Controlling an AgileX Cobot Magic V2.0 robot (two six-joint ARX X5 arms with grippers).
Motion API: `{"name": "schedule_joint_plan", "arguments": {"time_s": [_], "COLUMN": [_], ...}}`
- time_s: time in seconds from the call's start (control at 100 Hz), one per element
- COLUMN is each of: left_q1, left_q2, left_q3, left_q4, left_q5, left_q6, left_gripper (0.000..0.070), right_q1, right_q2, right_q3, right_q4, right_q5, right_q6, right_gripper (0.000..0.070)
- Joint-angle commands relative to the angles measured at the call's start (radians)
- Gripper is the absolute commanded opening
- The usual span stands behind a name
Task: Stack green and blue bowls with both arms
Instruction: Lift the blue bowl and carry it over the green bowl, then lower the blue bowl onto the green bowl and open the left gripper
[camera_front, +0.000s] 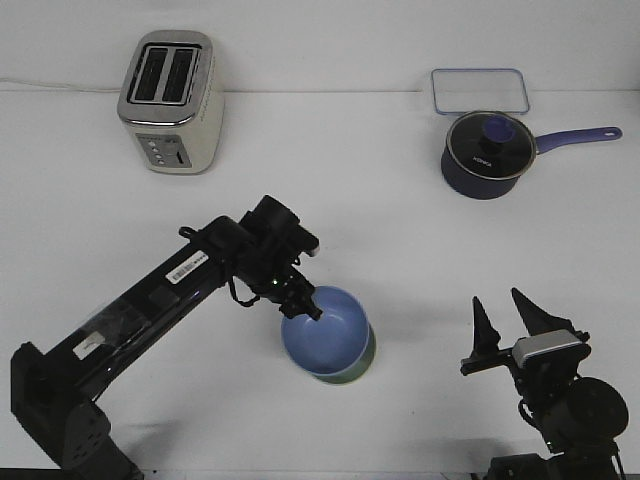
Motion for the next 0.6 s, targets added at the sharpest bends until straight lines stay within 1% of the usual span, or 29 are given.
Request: {"name": "schedule_joint_plan", "arguments": {"time_s": [0.0,0.19,0.35,0.43,0.45,0.48,0.59], "left_q1": [-0.022,-0.057,-0.064,-0.069,-0.070,-0.070,-0.070], "left_q2": [0.041,0.106,0.136,0.136,0.136,0.136,0.136], "left_q3": [0.018,0.018,0.018,0.018,0.018,0.020,0.022], "left_q4": [0.001,0.023,0.026,0.041,0.043,0.042,0.034], "left_q5": [0.012,0.011,0.011,0.011,0.012,0.013,0.013], "left_q6": [0.003,0.003,0.005,0.007,0.007,0.006,0.006], "left_gripper": [0.0012,0.0012,0.0012,0.0030,0.0053,0.0111,0.0397], "right_q1": [0.002,0.002,0.002,0.002,0.002,0.002,0.002], "right_q2": [-0.001,-0.001,-0.001,-0.001,-0.001,-0.001,-0.001], "right_q3": [0.005,0.005,0.005,0.005,0.005,0.005,0.005], "right_q4": [0.010,0.009,0.009,0.009,0.009,0.009,0.009], "right_q5": [0.000,0.000,0.000,0.001,0.001,0.001,0.001], "right_q6": [-0.004,-0.004,-0.004,-0.004,-0.004,-0.004,-0.004], "right_gripper": [0.0421,0.0421,0.0421,0.0421,0.0421,0.0421,0.0421]}}
